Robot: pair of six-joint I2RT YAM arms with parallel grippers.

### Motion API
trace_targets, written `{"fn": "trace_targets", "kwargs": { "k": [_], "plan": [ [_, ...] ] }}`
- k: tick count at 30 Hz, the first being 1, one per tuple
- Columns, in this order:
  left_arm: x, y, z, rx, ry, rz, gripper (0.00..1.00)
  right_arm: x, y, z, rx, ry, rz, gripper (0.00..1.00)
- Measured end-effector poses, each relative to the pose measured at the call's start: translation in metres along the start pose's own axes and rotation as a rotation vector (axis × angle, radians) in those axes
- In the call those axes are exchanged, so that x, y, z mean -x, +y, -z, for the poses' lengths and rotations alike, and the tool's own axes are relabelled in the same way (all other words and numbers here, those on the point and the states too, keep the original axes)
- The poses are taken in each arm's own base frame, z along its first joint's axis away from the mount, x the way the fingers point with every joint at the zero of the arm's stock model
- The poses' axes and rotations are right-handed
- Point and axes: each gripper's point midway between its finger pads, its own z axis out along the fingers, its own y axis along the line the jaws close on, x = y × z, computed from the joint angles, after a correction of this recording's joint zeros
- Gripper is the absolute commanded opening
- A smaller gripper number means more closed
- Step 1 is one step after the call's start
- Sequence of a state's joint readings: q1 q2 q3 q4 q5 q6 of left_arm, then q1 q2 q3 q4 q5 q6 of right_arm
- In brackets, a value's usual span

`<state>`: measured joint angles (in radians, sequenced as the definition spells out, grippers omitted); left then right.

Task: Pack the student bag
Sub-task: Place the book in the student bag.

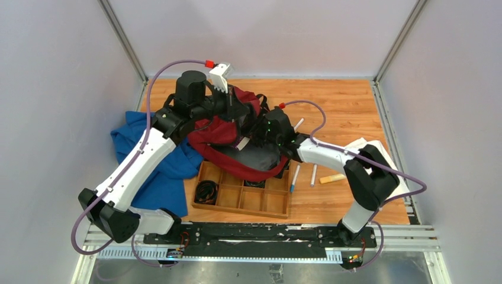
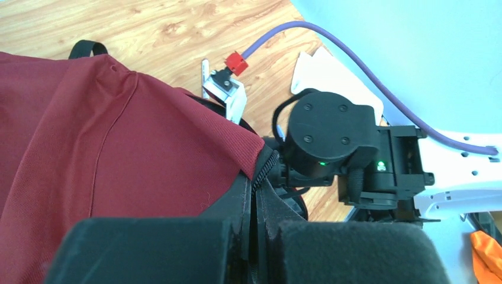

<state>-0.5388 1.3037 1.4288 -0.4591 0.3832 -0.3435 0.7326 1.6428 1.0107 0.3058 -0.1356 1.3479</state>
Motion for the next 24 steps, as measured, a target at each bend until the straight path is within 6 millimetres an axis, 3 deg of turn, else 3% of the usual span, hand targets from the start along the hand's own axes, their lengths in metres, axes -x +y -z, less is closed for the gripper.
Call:
{"fn": "trace_targets", "kwargs": {
  "k": [4, 5, 9, 11, 12, 17, 24],
  "plan": [
    [0.001, -0.003, 0.004, -0.01, -0.002, -0.009, 0.0, 0.005, 0.001, -0.017, -0.013, -0.017, -0.001, 0.0],
    [0.0, -0.004, 0.005, -0.017, 0.001, -0.012, 0.0, 0.006, 0.002, -0.022, -0.016, -0.018, 0.001, 0.08],
    [-0.003, -0.007, 0.005, -0.032, 0.01, -0.014, 0.0, 0.008, 0.005, -0.049, -0.018, -0.005, 0.025, 0.63],
    [-0.006, -0.006, 0.004, -0.033, 0.018, -0.01, 0.0, 0.006, -0.003, -0.055, -0.033, 0.005, 0.036, 0.83],
    [-0.008, -0.005, 0.004, -0.032, 0.022, -0.009, 0.0, 0.004, -0.008, -0.055, -0.045, 0.009, 0.033, 0.88],
    [-0.011, -0.003, 0.003, -0.028, 0.029, -0.006, 0.0, 0.003, -0.003, -0.037, -0.018, 0.003, 0.056, 0.96],
    [-0.011, 0.0, 0.003, -0.012, 0.025, -0.005, 0.0, -0.007, -0.004, 0.028, -0.025, 0.031, 0.147, 0.99]
  ]
}}
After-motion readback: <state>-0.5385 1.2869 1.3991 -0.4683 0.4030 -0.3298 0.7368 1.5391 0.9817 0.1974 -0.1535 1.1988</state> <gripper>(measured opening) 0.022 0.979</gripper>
